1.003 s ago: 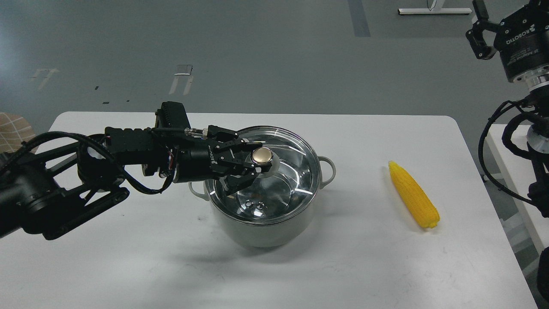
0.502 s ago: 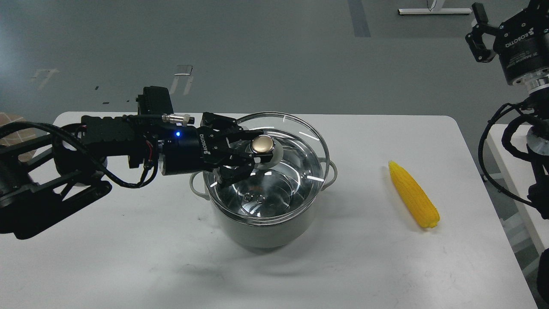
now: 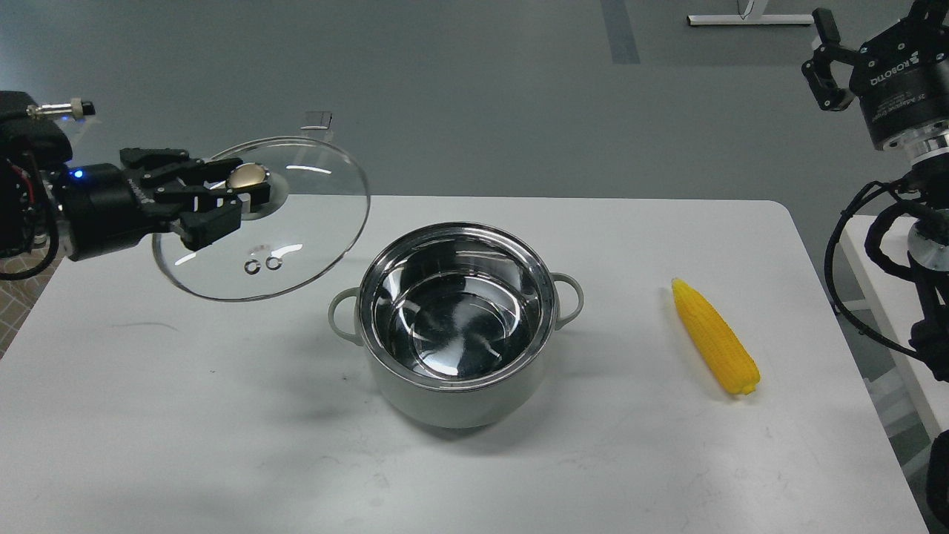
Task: Open pot and put corn in
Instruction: 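Lift the glass lid off the pot and set it down beside the pot, then release the lid, raise the left gripper, move the right gripper toward the corn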
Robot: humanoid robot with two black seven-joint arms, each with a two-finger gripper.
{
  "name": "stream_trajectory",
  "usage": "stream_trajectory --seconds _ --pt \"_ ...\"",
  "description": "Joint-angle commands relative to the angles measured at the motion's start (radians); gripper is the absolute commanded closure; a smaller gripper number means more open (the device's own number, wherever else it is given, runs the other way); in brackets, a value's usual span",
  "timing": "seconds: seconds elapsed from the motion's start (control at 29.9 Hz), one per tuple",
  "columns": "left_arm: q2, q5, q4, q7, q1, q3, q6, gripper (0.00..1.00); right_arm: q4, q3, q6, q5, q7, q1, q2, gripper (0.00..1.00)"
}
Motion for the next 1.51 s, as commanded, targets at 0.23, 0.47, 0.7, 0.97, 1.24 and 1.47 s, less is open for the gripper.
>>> stream_trajectory --seconds 0.23,0.47,0.7,0.97,1.24,1.47 --pt "-0.047 -0.011 0.36 -0.035 0.134 0.117 0.164 0.63 -0.001 0.0 0.001 0.0 0.0 -0.007 0.0 0.0" --pt "-0.204 -0.048 0.603 -0.035 0.14 0.267 0.316 0.63 -0.001 0.0 0.0 0.0 0.0 -0.015 0.001 0.0" --pt "-0.25 -0.083 0.626 -0.035 0.157 0.276 0.33 0.6 -0.001 0.0 0.001 0.0 0.0 -0.015 0.0 0.0" --pt "-0.25 -0.101 0.623 -0.035 0.154 0.276 0.332 0.25 -0.001 -0.003 0.001 0.0 0.0 -0.018 0.0 0.0" --pt "-0.233 -0.101 0.611 -0.035 0.143 0.274 0.324 0.06 0.016 -0.006 0.006 0.0 0.0 -0.036 -0.008 0.0" --pt "-0.227 -0.201 0.502 -0.035 0.048 0.222 0.329 0.06 0.06 -0.017 0.008 -0.014 0.0 -0.076 -0.04 0.0"
